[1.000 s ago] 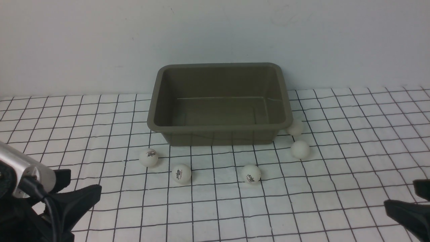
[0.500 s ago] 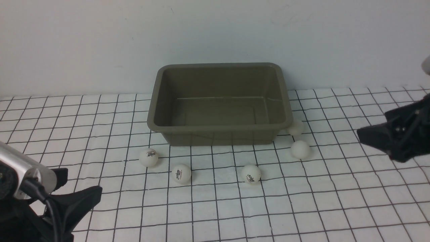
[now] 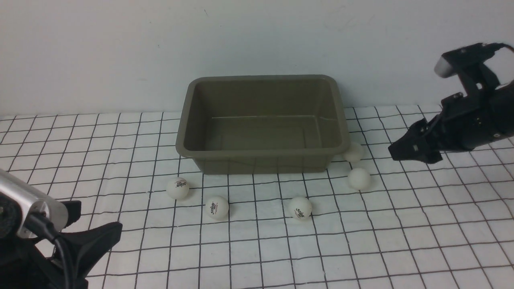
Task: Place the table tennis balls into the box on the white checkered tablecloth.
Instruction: 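Reach for and grasp a ping pong ball on the table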
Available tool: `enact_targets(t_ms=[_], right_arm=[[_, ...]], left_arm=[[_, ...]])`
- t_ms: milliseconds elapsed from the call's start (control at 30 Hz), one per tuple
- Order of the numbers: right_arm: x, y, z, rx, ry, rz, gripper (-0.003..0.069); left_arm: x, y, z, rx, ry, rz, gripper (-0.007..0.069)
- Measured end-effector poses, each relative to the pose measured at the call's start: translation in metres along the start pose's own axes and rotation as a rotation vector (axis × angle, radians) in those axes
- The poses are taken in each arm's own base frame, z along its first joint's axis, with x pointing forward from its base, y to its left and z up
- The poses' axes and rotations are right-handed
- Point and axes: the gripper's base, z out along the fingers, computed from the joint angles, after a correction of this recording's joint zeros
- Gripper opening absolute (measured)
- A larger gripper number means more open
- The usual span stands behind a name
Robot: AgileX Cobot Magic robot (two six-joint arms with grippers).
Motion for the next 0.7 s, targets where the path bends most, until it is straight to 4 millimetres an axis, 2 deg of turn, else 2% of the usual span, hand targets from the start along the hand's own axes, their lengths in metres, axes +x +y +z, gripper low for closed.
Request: enact_targets(t_ms=[333,433,700], right_arm=[[-0.004,-0.027,0.056,-0.05,0.091,0.057,0.0491],[-0.005,-0.027,0.065,-0.06,0.109,0.048,0.0491],[-0.02,-0.016,0.109,-0.056,0.179,-0.058,0.0491]], left_arm=[[0.0,0.0,0.0,0.0,0.0,0.0,0.0461],[0.0,0.0,0.0,0.0,0.0,0.001,0.0461],[0.0,0.0,0.0,-0.001,0.001,0.002,0.0461]])
